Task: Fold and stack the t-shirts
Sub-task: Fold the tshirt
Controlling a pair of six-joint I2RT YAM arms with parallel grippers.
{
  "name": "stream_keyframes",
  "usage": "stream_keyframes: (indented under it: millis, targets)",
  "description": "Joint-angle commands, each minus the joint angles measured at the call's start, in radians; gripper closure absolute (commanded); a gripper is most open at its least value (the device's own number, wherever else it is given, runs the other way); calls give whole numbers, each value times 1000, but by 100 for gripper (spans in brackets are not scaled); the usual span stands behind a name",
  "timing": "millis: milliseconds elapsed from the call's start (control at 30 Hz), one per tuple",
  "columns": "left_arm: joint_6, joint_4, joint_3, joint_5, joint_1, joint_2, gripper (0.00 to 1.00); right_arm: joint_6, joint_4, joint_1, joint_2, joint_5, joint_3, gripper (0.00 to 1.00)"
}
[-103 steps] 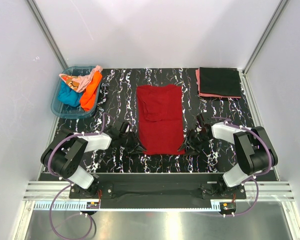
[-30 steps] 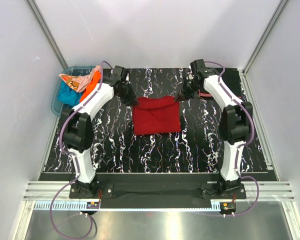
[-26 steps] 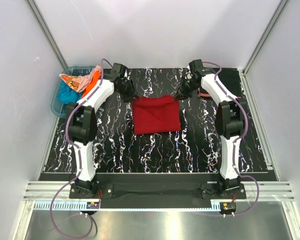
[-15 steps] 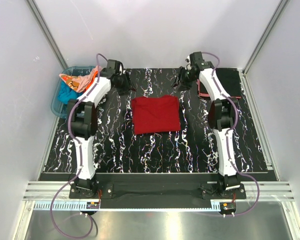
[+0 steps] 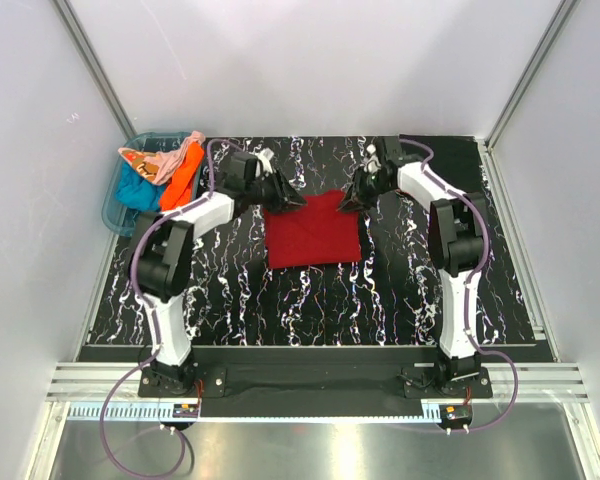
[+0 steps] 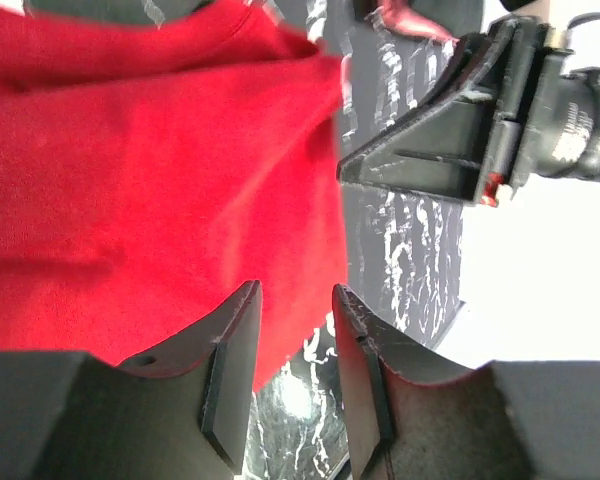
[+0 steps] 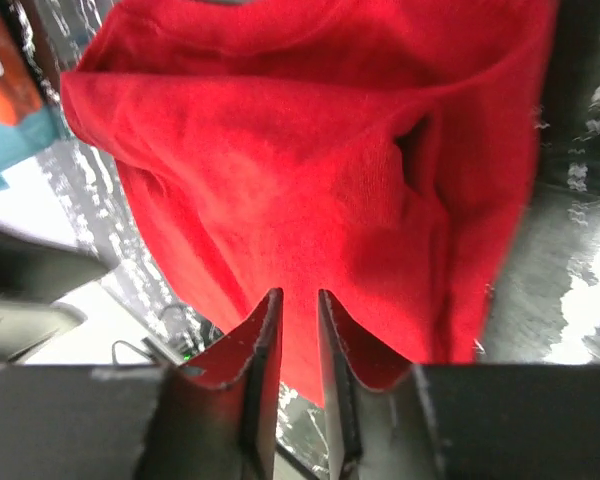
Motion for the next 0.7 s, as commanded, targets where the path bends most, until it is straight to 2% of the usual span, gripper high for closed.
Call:
stream_keyframes:
  millis: [0, 100, 167, 333, 433, 667]
  targets:
    - [-86, 251, 0, 57, 15, 80, 61, 105, 261, 4, -22, -119, -67, 74]
    - [-106, 300, 35, 41, 23, 134, 61, 200, 415, 3, 39, -154, -69, 85]
    - [-134, 351, 69, 63, 33, 198, 62, 246, 495, 0, 104, -163, -38, 89]
    - [-169, 409, 115, 67, 78, 304, 63, 367, 613, -30, 239, -171, 40, 90]
    - [-168, 400, 169, 75, 105, 347, 63, 383, 601, -53, 309, -176, 98, 90]
    - [-197, 400, 215, 81, 154, 430, 64, 464, 686, -89, 379, -202, 117, 89]
